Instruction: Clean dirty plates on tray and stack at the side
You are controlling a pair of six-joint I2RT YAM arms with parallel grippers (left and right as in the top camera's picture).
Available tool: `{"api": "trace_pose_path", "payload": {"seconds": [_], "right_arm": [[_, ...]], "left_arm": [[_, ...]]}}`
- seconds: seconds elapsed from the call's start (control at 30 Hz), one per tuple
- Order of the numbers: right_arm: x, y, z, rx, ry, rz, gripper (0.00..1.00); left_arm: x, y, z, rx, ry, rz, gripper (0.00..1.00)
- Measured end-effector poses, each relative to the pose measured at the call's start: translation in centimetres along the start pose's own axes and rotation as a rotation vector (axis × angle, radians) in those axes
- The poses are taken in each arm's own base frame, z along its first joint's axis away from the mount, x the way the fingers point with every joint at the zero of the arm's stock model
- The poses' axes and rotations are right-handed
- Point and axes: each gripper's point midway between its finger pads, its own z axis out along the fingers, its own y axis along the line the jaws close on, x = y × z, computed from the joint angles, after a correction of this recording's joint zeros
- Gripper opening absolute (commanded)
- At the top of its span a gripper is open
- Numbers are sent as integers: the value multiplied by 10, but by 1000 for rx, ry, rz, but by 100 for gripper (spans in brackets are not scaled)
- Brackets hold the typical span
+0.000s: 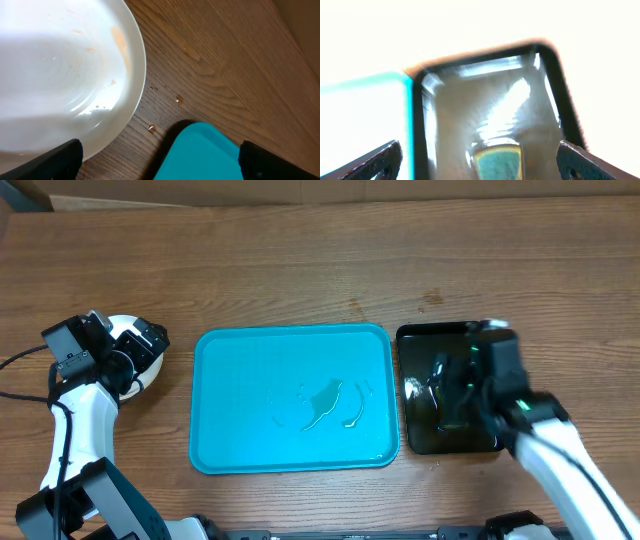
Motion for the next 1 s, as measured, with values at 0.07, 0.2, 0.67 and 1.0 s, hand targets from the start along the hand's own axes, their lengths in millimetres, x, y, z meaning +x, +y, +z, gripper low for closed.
{"api": "trace_pose_path", "payload": {"seconds": [0.07, 0.2, 0.67, 1.0], "right_arm": [[-23, 6, -32, -46, -124, 10, 100], [-53, 12, -96, -130, -348, 28, 100], [-61, -5, -269, -293, -911, 74, 100], [-75, -25, -279, -244, -1218, 97, 100]], "left_arm": [[0, 0, 0, 0, 0, 0, 100], [0, 0, 0, 0, 0, 0, 100], [0, 0, 0, 0, 1, 0, 100], [0, 0, 0, 0, 1, 0, 100]]}}
